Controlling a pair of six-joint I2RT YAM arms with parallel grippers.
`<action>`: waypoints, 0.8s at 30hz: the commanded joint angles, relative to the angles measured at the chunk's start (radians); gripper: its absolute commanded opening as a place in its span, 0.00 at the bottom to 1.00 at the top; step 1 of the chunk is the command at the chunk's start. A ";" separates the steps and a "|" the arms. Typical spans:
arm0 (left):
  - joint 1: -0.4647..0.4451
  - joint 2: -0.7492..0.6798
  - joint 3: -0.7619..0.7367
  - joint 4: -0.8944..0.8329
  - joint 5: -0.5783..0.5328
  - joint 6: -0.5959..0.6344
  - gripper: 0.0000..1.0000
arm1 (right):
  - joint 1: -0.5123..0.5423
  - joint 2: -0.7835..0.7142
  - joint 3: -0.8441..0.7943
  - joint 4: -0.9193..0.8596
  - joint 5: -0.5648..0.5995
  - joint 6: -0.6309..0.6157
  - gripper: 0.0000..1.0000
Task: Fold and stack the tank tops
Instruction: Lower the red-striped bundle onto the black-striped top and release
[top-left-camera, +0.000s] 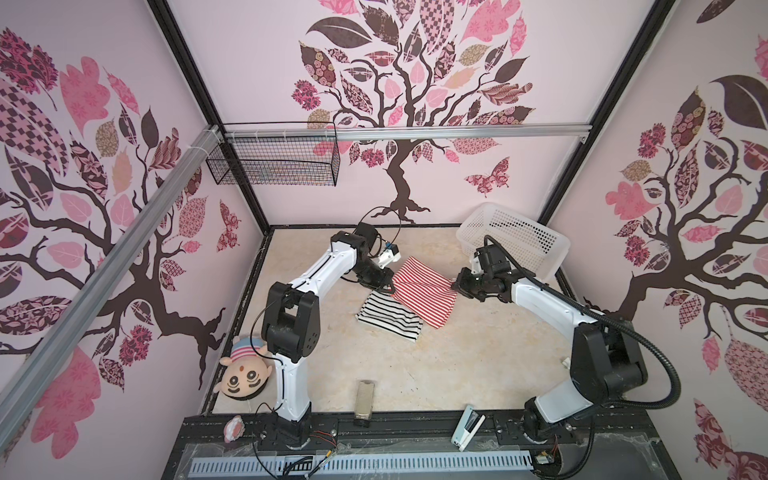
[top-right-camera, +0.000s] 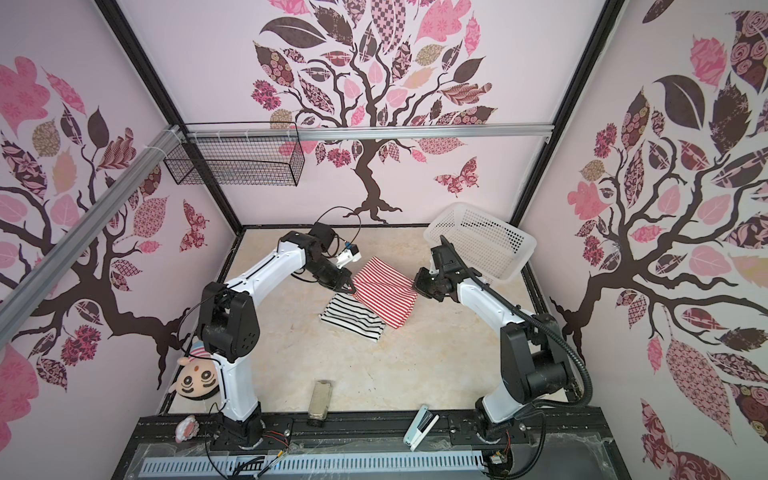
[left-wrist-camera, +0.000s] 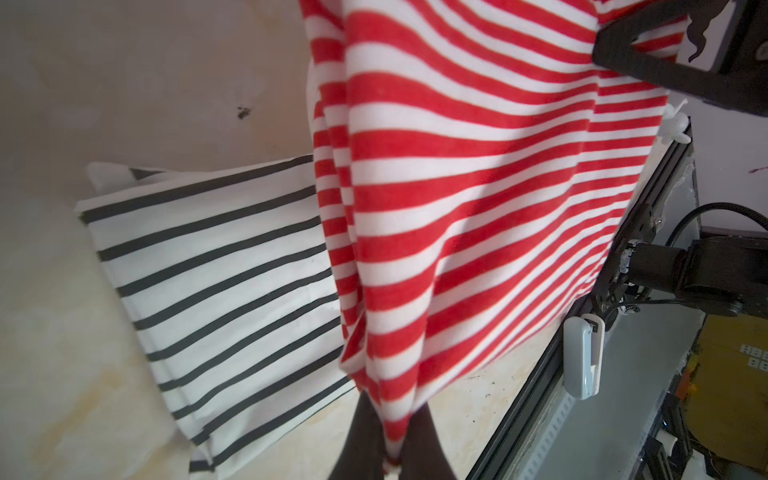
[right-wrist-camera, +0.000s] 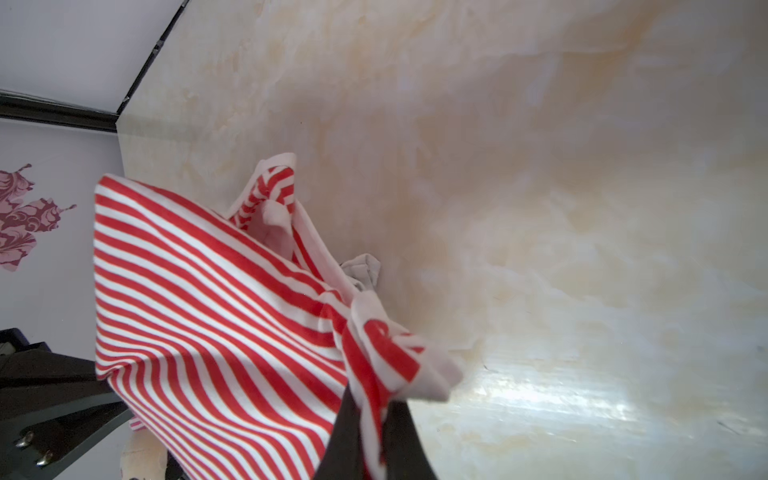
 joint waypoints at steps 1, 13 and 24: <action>0.062 -0.045 -0.066 -0.004 0.011 0.037 0.07 | 0.028 0.055 0.065 0.014 0.008 0.020 0.00; 0.162 -0.110 -0.235 0.037 0.020 0.076 0.07 | 0.110 0.231 0.178 0.050 -0.001 0.043 0.00; 0.164 -0.116 -0.333 0.082 0.028 0.078 0.06 | 0.116 0.241 0.135 0.068 0.001 0.050 0.00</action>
